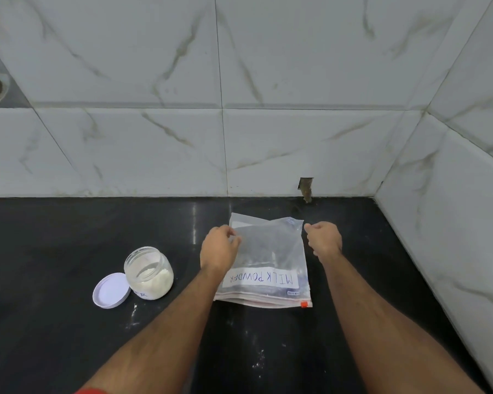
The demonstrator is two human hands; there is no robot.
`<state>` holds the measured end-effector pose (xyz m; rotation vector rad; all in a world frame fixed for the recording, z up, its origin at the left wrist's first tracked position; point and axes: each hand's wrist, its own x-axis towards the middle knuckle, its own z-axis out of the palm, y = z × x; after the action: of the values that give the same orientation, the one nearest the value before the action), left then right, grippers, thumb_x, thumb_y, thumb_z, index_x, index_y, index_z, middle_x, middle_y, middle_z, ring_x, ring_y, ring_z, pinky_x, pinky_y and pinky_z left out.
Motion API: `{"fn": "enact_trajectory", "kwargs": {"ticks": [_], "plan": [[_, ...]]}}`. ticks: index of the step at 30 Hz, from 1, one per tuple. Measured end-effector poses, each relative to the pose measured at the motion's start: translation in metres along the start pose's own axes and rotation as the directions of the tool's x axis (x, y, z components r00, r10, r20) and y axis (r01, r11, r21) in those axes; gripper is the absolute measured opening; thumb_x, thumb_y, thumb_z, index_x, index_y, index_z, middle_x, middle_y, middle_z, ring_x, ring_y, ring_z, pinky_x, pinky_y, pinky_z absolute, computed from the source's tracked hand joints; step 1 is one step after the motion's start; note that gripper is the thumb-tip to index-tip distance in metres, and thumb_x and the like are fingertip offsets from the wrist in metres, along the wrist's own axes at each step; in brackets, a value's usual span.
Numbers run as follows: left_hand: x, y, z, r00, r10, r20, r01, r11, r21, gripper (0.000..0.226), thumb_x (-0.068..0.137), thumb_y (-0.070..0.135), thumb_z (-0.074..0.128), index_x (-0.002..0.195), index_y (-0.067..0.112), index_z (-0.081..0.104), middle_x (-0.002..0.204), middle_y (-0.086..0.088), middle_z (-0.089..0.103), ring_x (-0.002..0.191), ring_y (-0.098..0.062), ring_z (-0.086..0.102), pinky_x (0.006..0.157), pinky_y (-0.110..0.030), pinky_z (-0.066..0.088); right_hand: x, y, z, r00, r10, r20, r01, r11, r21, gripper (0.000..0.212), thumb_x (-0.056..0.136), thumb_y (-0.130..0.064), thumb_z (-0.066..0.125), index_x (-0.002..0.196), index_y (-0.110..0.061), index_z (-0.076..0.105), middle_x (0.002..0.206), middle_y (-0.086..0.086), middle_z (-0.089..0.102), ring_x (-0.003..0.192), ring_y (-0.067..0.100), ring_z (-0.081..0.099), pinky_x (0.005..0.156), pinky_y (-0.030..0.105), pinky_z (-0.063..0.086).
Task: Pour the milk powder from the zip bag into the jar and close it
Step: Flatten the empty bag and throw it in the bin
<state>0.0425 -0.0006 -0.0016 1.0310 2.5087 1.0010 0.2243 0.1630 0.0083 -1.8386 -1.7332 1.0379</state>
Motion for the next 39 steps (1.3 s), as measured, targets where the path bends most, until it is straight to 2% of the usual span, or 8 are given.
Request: {"fn": "enact_trajectory", "kwargs": {"ticks": [3, 7, 12, 17, 24, 28, 34, 39], "plan": [[0.032, -0.001, -0.002, 0.990, -0.142, 0.023, 0.143, 0.989, -0.030, 0.025, 0.094, 0.036, 0.060, 0.101, 0.015, 0.072, 0.097, 0.001, 0.074, 0.083, -0.015, 0.064, 0.071, -0.026, 0.047, 0.019, -0.006, 0.007, 0.998, 0.067, 0.019, -0.068, 0.996, 0.057, 0.028, 0.097, -0.031, 0.063, 0.072, -0.021, 0.058, 0.089, 0.008, 0.071, 0.082, 0.023, 0.069, 0.081, 0.045, 0.062], [0.067, -0.007, 0.007, 0.960, -0.263, 0.094, 0.266, 0.964, -0.012, 0.033, 0.094, 0.040, 0.055, 0.075, 0.016, 0.068, 0.078, 0.000, 0.071, 0.068, -0.015, 0.062, 0.054, -0.023, 0.042, 0.037, -0.006, 0.018, 0.992, 0.119, 0.039, -0.121, 0.990, 0.068, 0.033, 0.093, -0.037, 0.065, 0.067, -0.018, 0.059, 0.080, 0.007, 0.070, 0.078, 0.024, 0.068, 0.081, 0.048, 0.062], [0.097, -0.012, 0.025, 0.916, -0.376, 0.140, 0.385, 0.922, -0.036, 0.051, 0.092, 0.045, 0.056, 0.052, 0.014, 0.050, 0.057, 0.000, 0.055, 0.059, -0.022, 0.055, 0.052, -0.028, 0.039, 0.053, -0.007, 0.030, 0.985, 0.154, 0.079, -0.165, 0.972, 0.164, 0.022, 0.093, -0.027, 0.067, 0.074, -0.016, 0.066, 0.086, 0.012, 0.072, 0.085, 0.028, 0.070, 0.084, 0.051, 0.060], [0.113, -0.014, 0.036, 0.887, -0.421, 0.192, 0.445, 0.889, -0.107, 0.041, 0.090, 0.039, 0.060, 0.056, 0.015, 0.055, 0.069, -0.003, 0.060, 0.064, -0.023, 0.057, 0.058, -0.027, 0.042, 0.067, -0.003, 0.028, 0.974, 0.108, 0.200, -0.162, 0.947, 0.278, 0.016, 0.098, -0.021, 0.065, 0.084, -0.014, 0.068, 0.088, 0.007, 0.071, 0.076, 0.013, 0.065, 0.060, 0.028, 0.053], [0.097, -0.011, 0.040, 0.939, -0.337, 0.073, 0.344, 0.912, -0.221, 0.029, 0.093, 0.037, 0.060, 0.070, 0.019, 0.065, 0.071, 0.004, 0.065, 0.078, -0.023, 0.066, 0.066, -0.032, 0.049, 0.072, -0.004, 0.030, 0.996, 0.047, 0.070, -0.052, 0.996, 0.073, 0.021, 0.101, -0.027, 0.055, 0.086, -0.013, 0.062, 0.098, 0.013, 0.068, 0.089, 0.024, 0.064, 0.084, 0.044, 0.057], [0.076, -0.014, 0.026, 0.958, -0.282, 0.042, 0.285, 0.943, -0.173, 0.054, 0.090, 0.051, 0.061, 0.130, 0.015, 0.058, 0.117, 0.001, 0.064, 0.109, -0.021, 0.063, 0.083, -0.033, 0.047, 0.049, 0.000, 0.025, 0.996, -0.069, 0.052, 0.069, 0.998, -0.001, 0.022, 0.098, -0.037, 0.057, 0.106, -0.016, 0.054, 0.105, 0.005, 0.064, 0.093, 0.019, 0.061, 0.084, 0.039, 0.052], [0.013, -0.040, 0.007, 0.995, 0.021, 0.094, -0.028, 0.997, 0.070, 0.019, 0.092, 0.043, 0.060, 0.103, 0.029, 0.064, 0.090, 0.012, 0.062, 0.074, -0.003, 0.059, 0.056, -0.021, 0.039, -0.015, 0.033, 0.005, 0.980, -0.161, 0.117, 0.193, 0.910, -0.366, 0.036, 0.095, -0.052, 0.059, 0.113, -0.020, 0.057, 0.098, 0.000, 0.069, 0.082, 0.016, 0.062, 0.062, 0.031, 0.044], [-0.021, -0.063, -0.004, 0.987, -0.008, 0.163, -0.019, 0.987, 0.159, 0.023, 0.097, 0.025, 0.047, 0.113, 0.028, 0.064, 0.107, 0.007, 0.066, 0.087, -0.012, 0.061, 0.070, -0.029, 0.044, -0.060, 0.054, -0.005, 0.970, 0.044, 0.238, 0.026, 0.958, -0.286, 0.067, 0.091, -0.045, 0.067, 0.143, -0.018, 0.036, 0.134, 0.009, 0.060, 0.109, 0.027, 0.065, 0.073, 0.037, 0.056]]}}
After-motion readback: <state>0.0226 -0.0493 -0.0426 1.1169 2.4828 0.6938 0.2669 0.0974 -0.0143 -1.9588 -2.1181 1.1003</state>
